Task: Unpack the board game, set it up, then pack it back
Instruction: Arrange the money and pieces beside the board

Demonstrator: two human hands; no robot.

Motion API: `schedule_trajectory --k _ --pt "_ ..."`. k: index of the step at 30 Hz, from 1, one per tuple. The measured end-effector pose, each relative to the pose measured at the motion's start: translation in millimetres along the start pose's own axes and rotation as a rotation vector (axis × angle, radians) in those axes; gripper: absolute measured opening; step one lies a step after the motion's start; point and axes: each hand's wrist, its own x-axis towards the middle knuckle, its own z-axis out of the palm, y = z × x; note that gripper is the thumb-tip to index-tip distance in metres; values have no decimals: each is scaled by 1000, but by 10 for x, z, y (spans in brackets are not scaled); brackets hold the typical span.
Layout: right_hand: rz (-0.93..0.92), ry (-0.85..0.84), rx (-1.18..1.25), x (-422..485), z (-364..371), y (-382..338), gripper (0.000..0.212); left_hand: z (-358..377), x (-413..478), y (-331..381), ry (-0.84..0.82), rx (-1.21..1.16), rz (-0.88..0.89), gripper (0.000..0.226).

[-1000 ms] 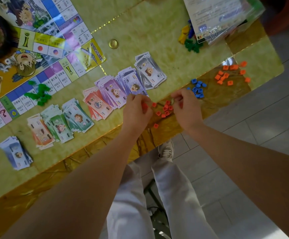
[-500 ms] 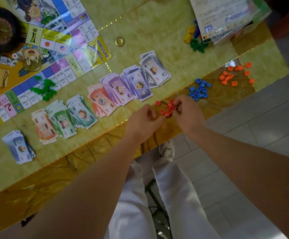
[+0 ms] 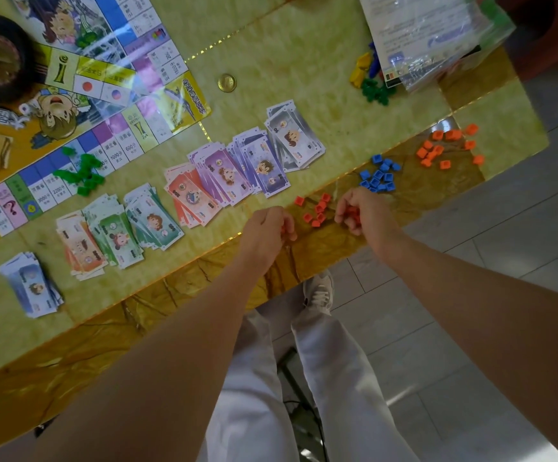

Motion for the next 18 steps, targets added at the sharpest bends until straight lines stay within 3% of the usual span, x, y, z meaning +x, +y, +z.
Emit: schedule_trajectory --k 2,4,8,9,13,18 --pt "-51 9 -126 -27 -5 16 28 8 0 45 -37 -66 -4 36" --pt "-117 11 -251 -31 -6 73 28 51 15 45 3 32 51 33" --pt "-279 99 -515 -8 46 205 5 171 66 -7 146 553 275 14" --pt "-305 118 -560 -4 65 224 12 192 68 -5 160 668 326 6" --pt "-340 155 -700 -4 113 240 24 236 96 -23 197 907 422 23" --pt "-395 177 -782 -7 156 214 17 236 144 3 194 993 387 28"
